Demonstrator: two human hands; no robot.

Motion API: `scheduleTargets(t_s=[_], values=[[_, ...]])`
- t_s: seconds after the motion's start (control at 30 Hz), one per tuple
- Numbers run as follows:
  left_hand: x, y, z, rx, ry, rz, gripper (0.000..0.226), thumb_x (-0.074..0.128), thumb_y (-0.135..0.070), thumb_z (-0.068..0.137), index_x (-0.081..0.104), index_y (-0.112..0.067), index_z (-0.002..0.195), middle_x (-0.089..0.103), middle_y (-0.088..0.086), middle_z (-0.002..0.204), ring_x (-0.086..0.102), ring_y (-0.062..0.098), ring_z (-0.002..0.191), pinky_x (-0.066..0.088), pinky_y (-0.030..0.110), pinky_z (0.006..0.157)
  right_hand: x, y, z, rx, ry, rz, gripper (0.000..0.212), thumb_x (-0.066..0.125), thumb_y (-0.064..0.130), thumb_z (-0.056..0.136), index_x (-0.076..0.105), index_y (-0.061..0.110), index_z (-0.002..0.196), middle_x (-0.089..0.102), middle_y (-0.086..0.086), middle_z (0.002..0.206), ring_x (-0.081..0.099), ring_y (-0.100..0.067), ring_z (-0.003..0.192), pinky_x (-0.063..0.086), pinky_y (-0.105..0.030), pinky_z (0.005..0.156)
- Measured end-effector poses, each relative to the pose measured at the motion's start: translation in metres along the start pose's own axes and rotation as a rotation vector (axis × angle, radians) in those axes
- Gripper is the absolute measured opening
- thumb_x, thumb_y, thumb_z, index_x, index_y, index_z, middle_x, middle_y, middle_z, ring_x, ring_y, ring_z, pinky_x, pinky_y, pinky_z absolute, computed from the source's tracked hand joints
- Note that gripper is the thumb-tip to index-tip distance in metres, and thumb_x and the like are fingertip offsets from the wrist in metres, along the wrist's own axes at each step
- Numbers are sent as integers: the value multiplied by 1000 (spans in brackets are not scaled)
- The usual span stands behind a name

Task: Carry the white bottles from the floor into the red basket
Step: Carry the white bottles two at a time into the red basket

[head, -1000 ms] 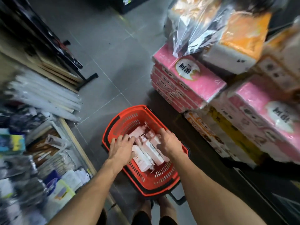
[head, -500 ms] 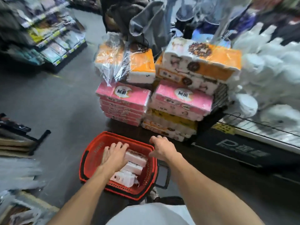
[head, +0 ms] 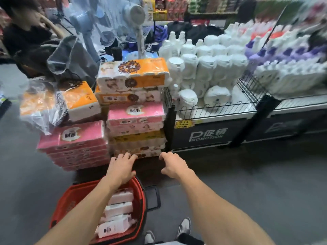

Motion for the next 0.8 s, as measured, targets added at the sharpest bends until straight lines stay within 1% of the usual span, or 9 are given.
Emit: scheduleTargets(t_s=[0.1,0.2,0.43,0.53,0.67,0.8], values=[[-19,-53,23,81,-15,43,67,59,-48,91,30,-31,150,42,1,146,41,27,134,38,46,104,-23,-55,-16,67,-43,38,56,70,19,90,48,27,141,53,-6,135,51,-30,124,49,-45,97],[-37,-116,47,199,-41,62,65,58,-47,93,30,-32,150,43,0,144,41,27,134,39,45,105,-45,-114,-32,146,-92,93,55,71,19,90,49,27,140,56,-5,133,54,-29,121,50,-44,94],[-62,-266,86,400,-70,91,65,61,-45,92,32,-36,149,43,-1,145,42,25,133,39,43,105,-85,-246,-81,308,-176,149,51,68,18,91,50,25,139,56,-5,132,54,-29,121,50,-43,96],[-69,-318,98,492,-63,124,65,61,-46,91,32,-37,148,44,-1,144,43,24,131,40,44,104,-102,-293,-102,381,-226,181,51,67,19,90,50,26,137,56,-4,132,54,-28,121,48,-41,95],[-88,-384,119,608,-94,165,64,61,-49,89,34,-37,147,45,-2,141,44,25,129,40,42,100,-118,-354,-132,503,-297,256,51,68,23,88,51,29,135,56,-1,131,54,-28,121,48,-41,95],[-103,-448,130,732,-101,145,62,61,-49,88,36,-36,143,48,-3,133,47,24,125,42,42,97,-114,-403,-161,625,-335,330,49,69,24,88,51,28,133,57,0,128,56,-28,119,46,-39,92]])
Point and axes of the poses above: each hand's wrist, its own z-axis towards the middle knuckle, its own x-axis out of the palm, y = z × x, the point moved 9 cm from there along z, towards the middle knuckle
